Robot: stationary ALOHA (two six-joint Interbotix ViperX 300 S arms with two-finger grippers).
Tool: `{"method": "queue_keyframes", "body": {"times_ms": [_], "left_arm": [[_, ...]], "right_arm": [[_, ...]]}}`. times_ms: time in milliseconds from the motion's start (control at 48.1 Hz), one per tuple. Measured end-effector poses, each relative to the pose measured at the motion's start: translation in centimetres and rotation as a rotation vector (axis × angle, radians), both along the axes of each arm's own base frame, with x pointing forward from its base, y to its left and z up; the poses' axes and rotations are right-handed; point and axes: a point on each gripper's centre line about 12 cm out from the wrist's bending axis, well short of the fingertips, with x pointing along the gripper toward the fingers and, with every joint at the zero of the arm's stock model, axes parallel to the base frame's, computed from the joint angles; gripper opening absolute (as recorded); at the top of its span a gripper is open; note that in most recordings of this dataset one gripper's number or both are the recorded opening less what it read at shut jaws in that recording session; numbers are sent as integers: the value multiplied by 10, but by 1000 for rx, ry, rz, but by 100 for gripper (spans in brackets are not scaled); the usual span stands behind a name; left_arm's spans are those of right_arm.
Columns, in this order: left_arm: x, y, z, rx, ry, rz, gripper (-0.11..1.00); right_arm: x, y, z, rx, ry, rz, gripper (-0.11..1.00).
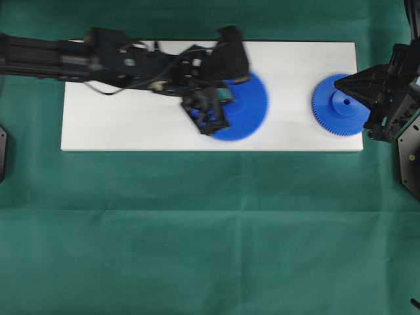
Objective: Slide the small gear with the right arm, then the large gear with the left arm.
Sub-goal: 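Slide the large gear back left along the board, then set the large gear down at the board's left end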
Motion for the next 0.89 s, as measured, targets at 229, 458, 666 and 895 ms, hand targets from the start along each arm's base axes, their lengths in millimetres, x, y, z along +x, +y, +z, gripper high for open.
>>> {"method": "queue_keyframes", "body": {"times_ms": [229, 458, 666, 895], "left_arm": [[-63, 2, -3, -18, 5, 72, 0], [-127, -2, -3, -55, 6, 175, 0], [-168, -9, -3, -77, 14, 227, 0], [-211, -16, -3, -104, 11, 304, 0]], "right_arm": [[3, 5, 2, -3, -2, 29, 50], [8, 6, 9, -6, -21, 44, 50], [14, 5, 11, -4, -13, 48, 50], [24, 3, 11, 6, 12, 56, 50]]}}
